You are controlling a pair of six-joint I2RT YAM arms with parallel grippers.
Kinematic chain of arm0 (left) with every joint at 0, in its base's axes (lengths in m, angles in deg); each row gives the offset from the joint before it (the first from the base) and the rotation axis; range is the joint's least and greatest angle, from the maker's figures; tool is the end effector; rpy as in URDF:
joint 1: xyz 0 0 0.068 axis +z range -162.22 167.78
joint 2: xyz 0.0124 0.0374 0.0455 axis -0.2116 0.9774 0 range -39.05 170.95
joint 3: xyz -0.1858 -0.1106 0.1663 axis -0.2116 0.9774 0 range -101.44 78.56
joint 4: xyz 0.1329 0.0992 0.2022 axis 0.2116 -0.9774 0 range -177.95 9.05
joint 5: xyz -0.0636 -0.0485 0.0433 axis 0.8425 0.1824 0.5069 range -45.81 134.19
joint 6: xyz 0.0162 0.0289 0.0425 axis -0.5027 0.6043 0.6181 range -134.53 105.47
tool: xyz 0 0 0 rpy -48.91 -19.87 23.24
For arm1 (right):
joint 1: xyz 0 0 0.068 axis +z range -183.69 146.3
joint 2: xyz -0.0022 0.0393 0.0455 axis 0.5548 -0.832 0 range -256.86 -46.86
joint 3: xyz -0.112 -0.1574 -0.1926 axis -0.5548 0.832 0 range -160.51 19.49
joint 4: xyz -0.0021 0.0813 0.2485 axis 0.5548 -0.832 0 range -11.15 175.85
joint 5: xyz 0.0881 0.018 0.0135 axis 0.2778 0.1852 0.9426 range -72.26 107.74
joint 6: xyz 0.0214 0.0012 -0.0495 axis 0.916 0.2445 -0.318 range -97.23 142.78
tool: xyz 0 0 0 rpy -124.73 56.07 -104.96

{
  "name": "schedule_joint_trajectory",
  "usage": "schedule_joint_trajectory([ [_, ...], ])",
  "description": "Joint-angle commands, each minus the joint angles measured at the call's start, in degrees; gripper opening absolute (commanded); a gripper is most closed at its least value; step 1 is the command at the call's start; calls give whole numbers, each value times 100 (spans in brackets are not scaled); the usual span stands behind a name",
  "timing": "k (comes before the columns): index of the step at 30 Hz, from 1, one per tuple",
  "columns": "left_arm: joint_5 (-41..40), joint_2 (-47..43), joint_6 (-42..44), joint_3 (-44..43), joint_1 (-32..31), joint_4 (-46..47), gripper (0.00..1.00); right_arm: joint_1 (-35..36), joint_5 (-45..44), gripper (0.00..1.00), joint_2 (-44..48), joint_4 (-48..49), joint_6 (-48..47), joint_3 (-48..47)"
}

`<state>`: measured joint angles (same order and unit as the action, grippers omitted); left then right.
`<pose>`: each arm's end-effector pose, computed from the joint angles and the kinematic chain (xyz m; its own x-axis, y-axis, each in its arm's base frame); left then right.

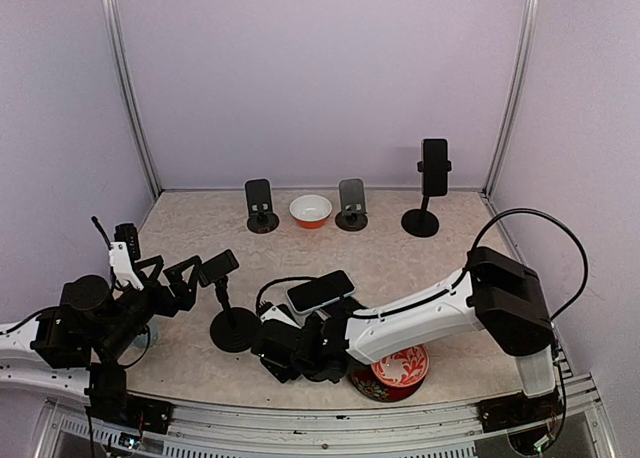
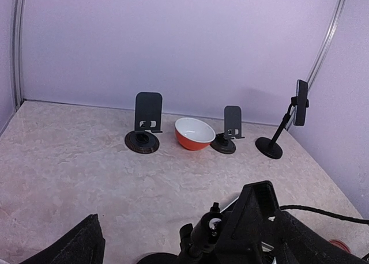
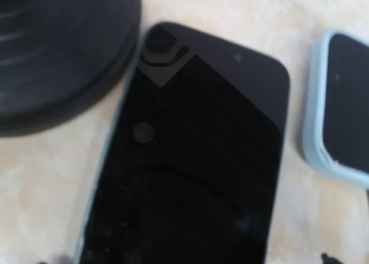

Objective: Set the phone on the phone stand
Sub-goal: Adjust the phone at the center of the board.

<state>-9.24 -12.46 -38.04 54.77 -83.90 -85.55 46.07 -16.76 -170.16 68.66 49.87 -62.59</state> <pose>0.0668 -0.1107 0.2674 -0.1630 -0.2641 -0.9506 0.2730 0.9138 -0.3007 0.0986 0.4323 0.1297 -0.4801 -0.5467 -0.6861 -0.6061 0.7721 -0.1911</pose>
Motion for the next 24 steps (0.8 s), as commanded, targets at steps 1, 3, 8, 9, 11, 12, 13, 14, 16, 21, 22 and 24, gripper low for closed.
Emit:
schedule_joint_trajectory([
  [1,-87,-401,115,33,41,89,99,-63,364,100,312,-21,379,535],
  [3,-104,-449,123,26,44,43,99,-131,636,100,448,298,372,806],
  [8,-107,-589,144,42,42,31,99,-384,1375,100,662,952,412,1335],
  [9,-106,-597,152,41,42,30,99,-428,1485,100,675,1031,400,1385],
  [11,-115,-614,161,33,41,21,99,-497,1643,100,664,1075,357,1400],
  [12,-112,-617,162,29,42,21,99,-511,1702,100,641,1069,333,1379],
  [13,-108,-619,162,22,46,25,99,-529,1753,100,615,1050,307,1358],
  [14,-111,-620,170,16,42,29,99,-547,1812,100,564,1031,299,1333],
  [16,-109,-618,179,-6,41,38,99,-573,1923,100,470,1022,305,1285],
  [21,-106,-638,197,-61,41,10,99,-628,2221,96,272,1027,360,1228],
  [22,-106,-650,197,-68,40,4,99,-629,2234,94,253,1013,359,1213],
  [24,-108,-667,197,-68,45,3,99,-625,2182,90,189,867,382,1128],
])
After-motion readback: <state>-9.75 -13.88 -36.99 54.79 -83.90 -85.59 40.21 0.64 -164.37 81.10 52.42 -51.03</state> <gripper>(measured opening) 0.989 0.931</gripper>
